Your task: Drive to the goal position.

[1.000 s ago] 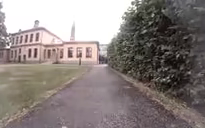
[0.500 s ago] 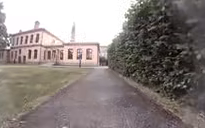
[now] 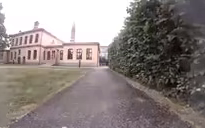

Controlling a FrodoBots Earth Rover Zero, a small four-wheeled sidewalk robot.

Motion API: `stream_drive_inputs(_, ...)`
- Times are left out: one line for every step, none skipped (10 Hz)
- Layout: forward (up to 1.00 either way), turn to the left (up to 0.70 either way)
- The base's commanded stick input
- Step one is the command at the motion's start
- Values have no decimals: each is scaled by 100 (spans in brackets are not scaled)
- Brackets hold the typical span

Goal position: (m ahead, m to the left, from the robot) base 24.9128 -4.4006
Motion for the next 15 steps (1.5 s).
stream_drive_inputs(70, 0)
stream_drive_inputs(70, 0)
stream_drive_inputs(70, 0)
stream_drive_inputs(70, 0)
stream_drive_inputs(70, 0)
stream_drive_inputs(70, 0)
stream_drive_inputs(70, 0)
stream_drive_inputs(70, 0)
stream_drive_inputs(70, 0)
stream_drive_inputs(70, 0)
stream_drive_inputs(70, 0)
stream_drive_inputs(70, 0)
stream_drive_inputs(70, 0)
stream_drive_inputs(70, 0)
stream_drive_inputs(70, 0)
